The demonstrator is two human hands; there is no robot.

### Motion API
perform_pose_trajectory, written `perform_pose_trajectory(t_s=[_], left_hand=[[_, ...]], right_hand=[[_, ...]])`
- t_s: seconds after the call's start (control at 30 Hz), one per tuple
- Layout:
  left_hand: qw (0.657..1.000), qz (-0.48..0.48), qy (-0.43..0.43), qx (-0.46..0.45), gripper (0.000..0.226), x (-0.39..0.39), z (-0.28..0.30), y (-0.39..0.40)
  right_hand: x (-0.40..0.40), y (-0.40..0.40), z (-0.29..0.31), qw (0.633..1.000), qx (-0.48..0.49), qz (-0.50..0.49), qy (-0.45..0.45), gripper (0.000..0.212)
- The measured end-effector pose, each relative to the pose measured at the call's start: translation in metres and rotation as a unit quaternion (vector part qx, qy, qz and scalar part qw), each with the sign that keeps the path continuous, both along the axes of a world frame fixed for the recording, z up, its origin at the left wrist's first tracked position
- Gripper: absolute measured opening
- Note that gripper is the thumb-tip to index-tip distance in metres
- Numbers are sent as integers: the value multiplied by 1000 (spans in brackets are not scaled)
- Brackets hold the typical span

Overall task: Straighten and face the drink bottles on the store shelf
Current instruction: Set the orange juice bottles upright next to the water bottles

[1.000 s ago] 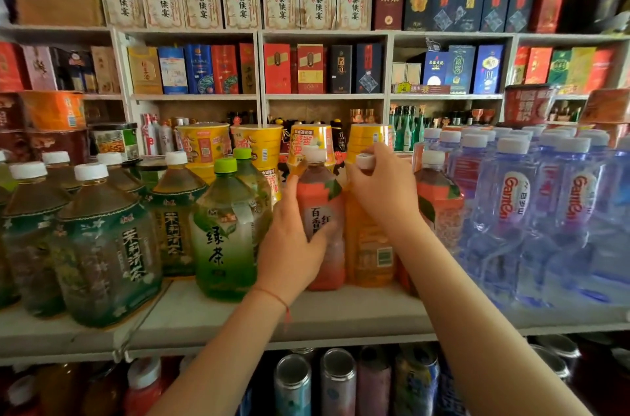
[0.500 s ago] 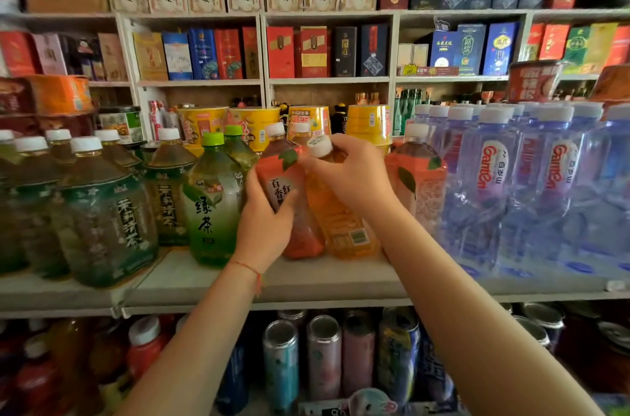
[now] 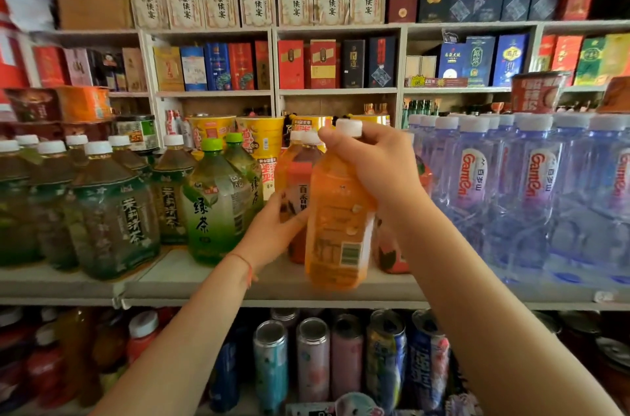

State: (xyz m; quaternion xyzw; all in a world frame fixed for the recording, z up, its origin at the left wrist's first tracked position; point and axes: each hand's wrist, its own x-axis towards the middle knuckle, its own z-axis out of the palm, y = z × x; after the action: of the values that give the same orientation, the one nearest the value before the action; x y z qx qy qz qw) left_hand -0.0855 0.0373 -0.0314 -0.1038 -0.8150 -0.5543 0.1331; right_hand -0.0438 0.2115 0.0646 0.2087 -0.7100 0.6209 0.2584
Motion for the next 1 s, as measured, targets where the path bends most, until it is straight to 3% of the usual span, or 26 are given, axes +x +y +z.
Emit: perform_pose_trajectory(t_s=[0.13, 0.23, 0.37, 0.47, 0.6, 0.7, 0.8, 0.93, 1.0], left_hand=[[998, -44, -27, -20, 82, -26, -6, 6], [995, -76, -53, -28, 63, -41, -4, 17], [987, -97, -101, 83, 28, -22, 17, 24], [989, -42, -16, 141, 31, 5, 34, 17], [983, 11, 127, 128, 29, 39, 51, 2], [980, -29, 191, 34, 48, 51, 53, -16], [982, -46, 172, -67, 68, 52, 49, -28], [965, 73, 190, -167, 117, 38, 41, -32], [946, 99, 227, -208, 125, 31, 38, -30]], right_hand=[[2, 5, -7, 1000, 7, 28, 2, 27], [2, 11, -7, 999, 5, 29, 17, 21], [-2, 12, -9, 1000, -3, 16, 21, 23], [-5, 2, -11, 999, -28, 20, 42, 17], [-18, -30, -13, 997, -30, 16, 65, 14], [-31, -53, -18, 998, -24, 10, 59, 17], [-43, -71, -25, 999, -20, 7, 48, 15], [-61, -91, -28, 999, 11, -38, 27, 21], [-65, -93, -25, 994, 64, -79, 31, 27]])
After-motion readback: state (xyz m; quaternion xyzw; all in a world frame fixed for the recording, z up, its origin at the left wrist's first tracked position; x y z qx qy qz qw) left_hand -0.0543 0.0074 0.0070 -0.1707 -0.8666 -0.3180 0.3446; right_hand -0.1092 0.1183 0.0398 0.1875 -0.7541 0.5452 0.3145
